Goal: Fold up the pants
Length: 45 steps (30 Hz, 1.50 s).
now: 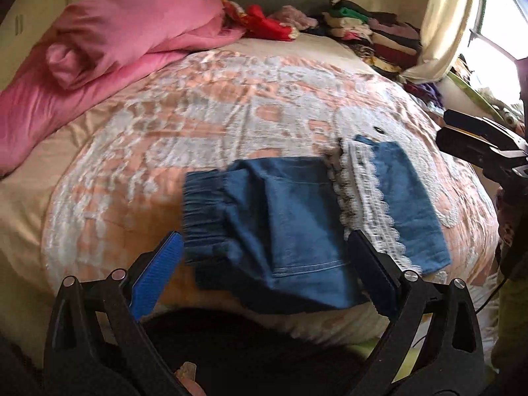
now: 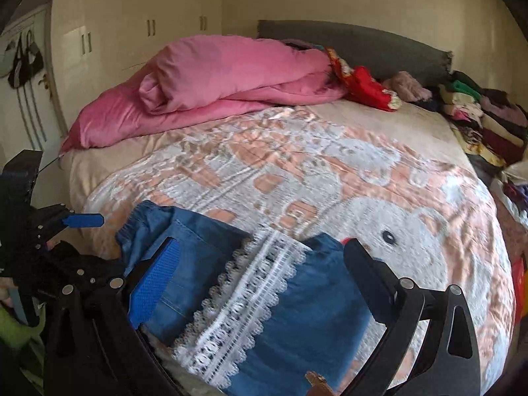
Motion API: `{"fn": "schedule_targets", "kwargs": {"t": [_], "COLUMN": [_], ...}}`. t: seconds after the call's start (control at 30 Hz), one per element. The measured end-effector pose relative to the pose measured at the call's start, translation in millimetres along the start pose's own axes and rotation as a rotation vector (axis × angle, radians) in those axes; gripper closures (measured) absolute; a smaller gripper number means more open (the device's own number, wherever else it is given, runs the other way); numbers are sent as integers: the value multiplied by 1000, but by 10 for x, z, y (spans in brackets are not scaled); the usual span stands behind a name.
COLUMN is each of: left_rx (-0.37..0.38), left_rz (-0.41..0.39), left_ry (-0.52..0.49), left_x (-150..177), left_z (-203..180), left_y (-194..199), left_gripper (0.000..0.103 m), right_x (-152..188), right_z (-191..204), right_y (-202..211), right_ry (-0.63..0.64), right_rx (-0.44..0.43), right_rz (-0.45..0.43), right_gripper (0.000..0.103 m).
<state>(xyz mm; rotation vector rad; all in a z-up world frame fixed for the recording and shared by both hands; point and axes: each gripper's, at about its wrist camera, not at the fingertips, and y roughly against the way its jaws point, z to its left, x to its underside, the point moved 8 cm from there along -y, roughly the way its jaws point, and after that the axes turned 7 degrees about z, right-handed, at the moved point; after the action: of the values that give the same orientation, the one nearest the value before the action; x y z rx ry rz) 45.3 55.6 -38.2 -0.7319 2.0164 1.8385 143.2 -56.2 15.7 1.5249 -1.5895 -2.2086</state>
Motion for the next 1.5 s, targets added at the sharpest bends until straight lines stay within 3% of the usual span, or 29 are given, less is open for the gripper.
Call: {"fn": "schedule_targets", "kwargs": {"t": [0.23, 0.5, 0.57, 0.63, 0.7, 0.93, 1.1, 1.13, 1.17, 1.2, 1.27, 1.33, 1.5], "left_rx": [-5, 71, 84, 116, 143, 155, 173, 177, 182, 186, 194, 207, 284], "left_rz": [67, 149, 166, 184, 202, 213, 225, 227, 227, 228, 223, 211, 191], "left_ry": [119, 154, 151, 153, 152, 152, 167, 171, 176, 180, 187, 198, 217], "left_x": [128, 232, 245, 242, 262, 276, 270, 268, 270, 270, 278, 276, 269], "left_z": [484, 516, 491, 459, 419, 417, 429, 433, 436, 437, 441, 443, 358], "left_y": [-109, -364, -437, -511, -586, -627, -651, -652, -648, -646, -615, -570, -419], "left_gripper": [10, 10, 15, 45, 54, 54, 53, 52, 51, 49, 46, 32, 23], "right_x": [-153, -295, -310, -321, -309, -170, -107, -107, -105, -98, -112, -140, -254], "right_z": [290, 763, 875, 994, 1090, 1382, 1466, 1470, 1480, 1519, 1512, 1453, 1154], "right_y": [-354, -925, -1054, -1210, -1329, -1728, -1900, -1906, -1896, -1854, -1798, -1697, -1316], "right_ry": [65, 156, 176, 203, 229, 305, 299, 297, 295, 285, 287, 266, 187], "right_rx": [-77, -224, -258, -288, -314, -391, -435, -449, -474, -547, -544, -559, -628], "right_rz": [66, 203, 237, 277, 313, 439, 470, 462, 457, 462, 438, 415, 317], "right_gripper": [5, 5, 5, 5, 5, 5, 4, 10, 44, 56, 62, 70, 72]}}
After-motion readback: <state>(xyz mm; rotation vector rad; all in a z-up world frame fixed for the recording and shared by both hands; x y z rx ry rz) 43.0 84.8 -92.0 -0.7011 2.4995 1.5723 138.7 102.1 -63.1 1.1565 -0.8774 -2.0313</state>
